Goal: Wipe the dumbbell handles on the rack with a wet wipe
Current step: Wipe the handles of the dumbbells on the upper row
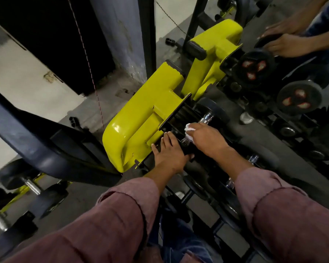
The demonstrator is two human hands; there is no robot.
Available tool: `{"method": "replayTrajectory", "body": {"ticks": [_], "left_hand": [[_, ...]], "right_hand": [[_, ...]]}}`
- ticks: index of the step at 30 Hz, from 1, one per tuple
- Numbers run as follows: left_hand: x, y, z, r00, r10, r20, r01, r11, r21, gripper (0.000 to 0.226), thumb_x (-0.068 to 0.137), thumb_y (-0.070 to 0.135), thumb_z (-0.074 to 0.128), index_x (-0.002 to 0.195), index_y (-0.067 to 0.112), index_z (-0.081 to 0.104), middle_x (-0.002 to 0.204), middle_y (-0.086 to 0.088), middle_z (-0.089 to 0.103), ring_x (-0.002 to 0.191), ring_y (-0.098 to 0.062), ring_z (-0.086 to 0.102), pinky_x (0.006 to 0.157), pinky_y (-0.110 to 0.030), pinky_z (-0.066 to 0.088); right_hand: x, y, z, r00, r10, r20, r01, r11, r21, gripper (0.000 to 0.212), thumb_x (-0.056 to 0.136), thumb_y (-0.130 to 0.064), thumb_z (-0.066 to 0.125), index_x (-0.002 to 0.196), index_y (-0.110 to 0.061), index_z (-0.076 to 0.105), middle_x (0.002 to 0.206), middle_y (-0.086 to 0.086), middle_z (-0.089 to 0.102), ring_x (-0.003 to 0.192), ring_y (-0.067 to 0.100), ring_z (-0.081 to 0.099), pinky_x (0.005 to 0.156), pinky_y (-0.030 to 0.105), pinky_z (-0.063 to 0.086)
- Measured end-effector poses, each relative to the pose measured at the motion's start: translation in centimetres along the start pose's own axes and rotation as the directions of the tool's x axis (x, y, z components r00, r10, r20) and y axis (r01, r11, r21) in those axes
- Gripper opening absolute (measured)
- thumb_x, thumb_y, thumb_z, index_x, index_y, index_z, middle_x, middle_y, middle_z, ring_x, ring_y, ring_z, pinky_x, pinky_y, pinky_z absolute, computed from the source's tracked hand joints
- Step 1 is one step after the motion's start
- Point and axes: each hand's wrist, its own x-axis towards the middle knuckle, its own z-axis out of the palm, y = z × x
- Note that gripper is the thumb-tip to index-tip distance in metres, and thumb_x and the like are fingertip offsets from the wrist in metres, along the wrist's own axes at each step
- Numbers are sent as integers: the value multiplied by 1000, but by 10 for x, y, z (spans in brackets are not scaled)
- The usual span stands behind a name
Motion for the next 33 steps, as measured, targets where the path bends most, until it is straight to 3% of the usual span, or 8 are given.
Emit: {"method": "replayTrajectory", "body": {"ticks": [5,9,12,15,18,22,29,33], "left_hand": [[-1,1,0,1000,-28,-10,29,999,18,118,91,72,52,158,5,-17,170,-14,-11,157,-29,-1,121,-66,-1],[0,3,0,999,-50,-9,50,999,7,117,91,71,53,159,7,-17,170,-11,-11,157,-28,0,121,-65,-1],[0,3,3,998,-56,-15,56,998,-8,116,91,72,52,160,8,-16,170,-10,-10,157,-28,0,121,-65,-4],[0,4,5,997,-68,-36,68,998,-6,115,90,72,53,160,10,-15,170,-10,-9,157,-28,0,119,-65,-5],[1,5,3,996,-84,-37,85,996,19,118,89,73,55,160,11,-16,171,-9,-8,157,-27,2,119,-66,-3],[0,6,3,996,-86,-24,86,996,36,119,89,75,53,159,11,-17,170,-10,-9,157,-28,-1,120,-66,-2],[-2,4,2,996,-82,-20,83,996,46,118,89,75,51,159,10,-18,170,-11,-10,157,-28,-1,120,-65,-2],[0,6,1,997,-68,-30,69,997,45,119,88,76,51,159,9,-17,170,-12,-8,157,-28,0,120,-66,-1]], "right_hand": [[0,9,-1,989,114,-93,-110,993,51,40,91,-11,62,130,-12,61,145,3,48,129,26,46,98,38,49],[0,-1,9,998,-63,-14,63,994,87,37,88,-6,58,125,-10,64,138,8,54,121,33,51,102,40,47],[-9,-10,10,988,-147,45,141,983,115,45,90,-7,56,135,-8,56,136,10,54,119,34,51,97,45,50],[-14,-4,4,987,-161,-23,159,984,-77,42,92,-14,57,134,-12,57,141,4,51,120,30,51,91,42,51],[-14,11,-3,992,-74,-98,50,972,-231,41,93,-13,52,133,-9,56,145,7,46,121,30,51,93,39,46],[-16,24,-3,982,83,-167,-129,949,-287,52,92,-9,50,142,3,44,148,18,42,113,33,54,90,40,48],[-21,19,14,990,3,-141,-32,978,-205,56,90,-4,53,145,4,41,153,16,35,119,33,53,90,40,50],[-28,28,15,969,139,-204,-134,990,37,69,88,2,51,153,-3,28,158,11,26,128,30,49,97,38,51]]}}
